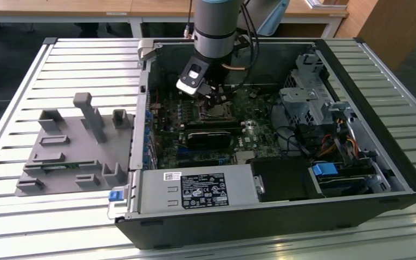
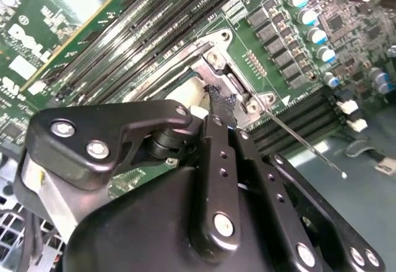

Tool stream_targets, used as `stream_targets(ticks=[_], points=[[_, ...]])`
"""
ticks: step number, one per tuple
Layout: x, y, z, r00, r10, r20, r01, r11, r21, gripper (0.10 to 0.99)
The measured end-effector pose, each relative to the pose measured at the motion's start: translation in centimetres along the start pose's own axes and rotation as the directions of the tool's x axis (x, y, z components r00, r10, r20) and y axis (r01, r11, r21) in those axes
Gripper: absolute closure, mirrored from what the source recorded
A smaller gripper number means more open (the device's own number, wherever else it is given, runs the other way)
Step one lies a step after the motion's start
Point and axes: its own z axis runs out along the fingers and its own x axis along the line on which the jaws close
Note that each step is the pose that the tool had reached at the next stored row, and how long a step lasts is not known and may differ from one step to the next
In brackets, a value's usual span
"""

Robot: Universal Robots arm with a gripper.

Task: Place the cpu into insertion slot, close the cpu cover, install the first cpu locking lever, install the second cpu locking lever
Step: 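Close the cpu cover, then install the first cpu locking lever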

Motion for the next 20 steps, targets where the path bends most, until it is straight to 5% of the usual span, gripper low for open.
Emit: stream_targets(ticks=[20], points=[[-0.41, 1.10, -0.09, 1.0000, 0.000, -0.0012, 0.000, 1.0000, 0.002, 0.980]])
